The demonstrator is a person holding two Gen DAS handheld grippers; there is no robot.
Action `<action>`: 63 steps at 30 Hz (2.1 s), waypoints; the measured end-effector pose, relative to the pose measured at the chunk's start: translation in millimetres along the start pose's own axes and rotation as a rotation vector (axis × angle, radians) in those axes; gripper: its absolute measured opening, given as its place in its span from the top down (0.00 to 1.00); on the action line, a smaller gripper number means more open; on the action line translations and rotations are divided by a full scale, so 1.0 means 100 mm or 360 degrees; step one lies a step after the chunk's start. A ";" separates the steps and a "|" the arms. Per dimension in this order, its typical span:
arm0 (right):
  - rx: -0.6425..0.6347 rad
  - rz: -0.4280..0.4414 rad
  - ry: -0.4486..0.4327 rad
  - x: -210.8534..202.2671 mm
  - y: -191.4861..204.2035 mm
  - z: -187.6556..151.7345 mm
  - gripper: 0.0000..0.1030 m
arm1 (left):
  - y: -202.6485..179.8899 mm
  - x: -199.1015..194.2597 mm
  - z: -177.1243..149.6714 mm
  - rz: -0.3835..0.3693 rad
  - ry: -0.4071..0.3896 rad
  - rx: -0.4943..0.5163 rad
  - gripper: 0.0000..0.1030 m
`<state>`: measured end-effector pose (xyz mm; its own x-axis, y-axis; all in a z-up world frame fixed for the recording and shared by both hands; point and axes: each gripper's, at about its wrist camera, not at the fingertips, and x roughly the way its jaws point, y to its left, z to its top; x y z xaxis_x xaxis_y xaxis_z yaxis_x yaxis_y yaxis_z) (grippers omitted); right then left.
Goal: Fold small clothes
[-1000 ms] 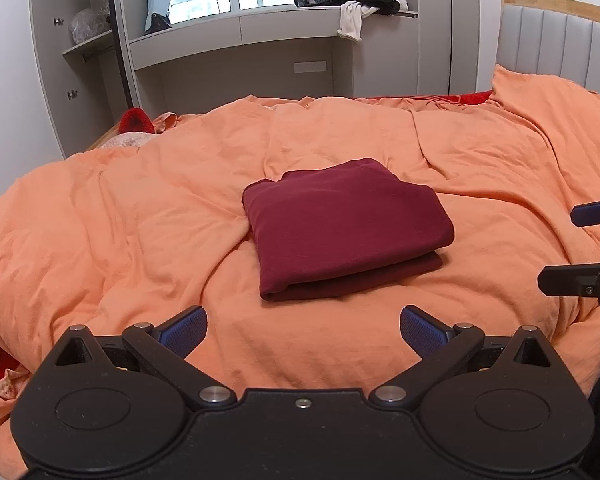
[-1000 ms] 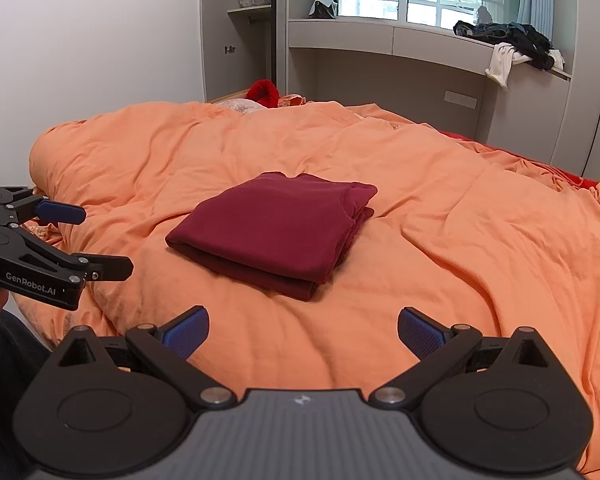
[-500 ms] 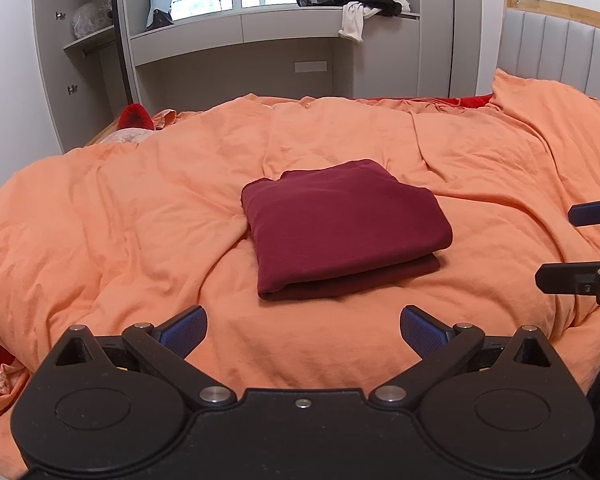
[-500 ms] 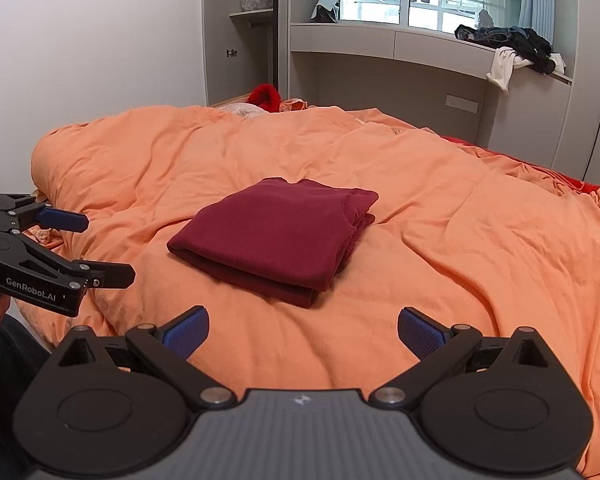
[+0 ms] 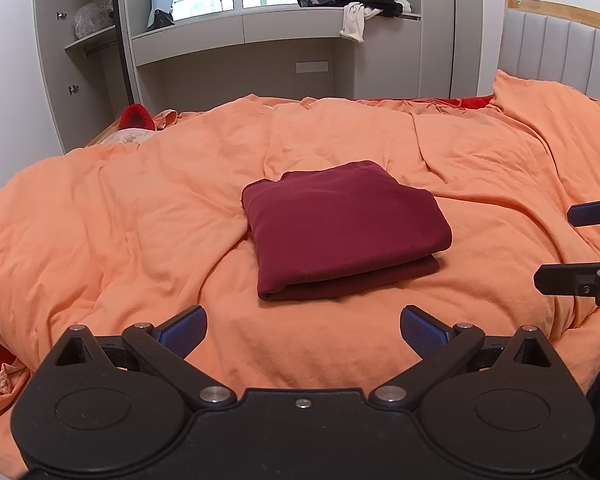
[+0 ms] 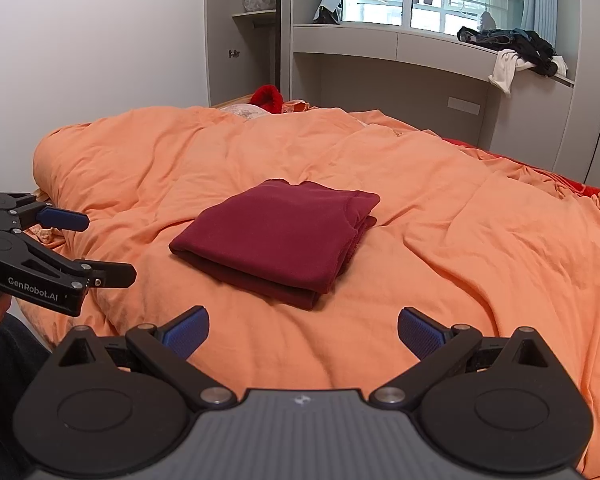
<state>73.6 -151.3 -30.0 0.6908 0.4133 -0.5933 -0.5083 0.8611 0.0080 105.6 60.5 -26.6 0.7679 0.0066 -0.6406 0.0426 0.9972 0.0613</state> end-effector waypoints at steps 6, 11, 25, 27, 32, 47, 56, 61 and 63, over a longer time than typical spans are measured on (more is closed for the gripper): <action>-0.0005 0.0003 -0.0001 -0.01 0.00 0.00 0.00 | 0.00 0.00 0.00 -0.0002 0.0003 -0.0001 0.00; -0.0009 0.0008 -0.0001 -0.01 0.01 0.01 0.00 | 0.00 0.00 0.01 -0.0009 0.0000 -0.0011 0.00; -0.0020 0.0018 0.0001 0.00 0.01 0.00 0.00 | -0.01 0.02 -0.01 0.0001 0.0011 -0.0004 0.00; -0.0019 0.0019 -0.0001 -0.01 0.00 0.01 0.00 | 0.00 0.03 -0.01 0.0005 0.0010 -0.0004 0.00; -0.0011 0.0020 -0.0012 0.00 -0.02 0.00 0.00 | 0.00 0.05 -0.01 0.0006 0.0018 -0.0008 0.00; -0.0028 -0.0030 -0.0039 0.00 -0.06 0.06 0.00 | 0.03 0.12 0.03 -0.0018 0.0022 -0.0018 0.00; -0.0017 -0.0057 -0.0073 -0.03 -0.14 0.13 0.00 | 0.06 0.21 0.12 -0.0023 0.0011 -0.0014 0.00; -0.0018 -0.0068 -0.0066 -0.04 -0.16 0.12 0.00 | 0.04 0.25 0.14 -0.0033 0.0012 -0.0015 0.00; -0.0013 -0.0073 -0.0067 -0.05 -0.18 0.11 0.00 | 0.03 0.26 0.15 -0.0042 0.0011 -0.0013 0.00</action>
<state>84.8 -166.0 -18.1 0.7344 0.3858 -0.5584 -0.4798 0.8770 -0.0251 135.7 62.7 -31.7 0.7620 -0.0193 -0.6473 0.0578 0.9976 0.0382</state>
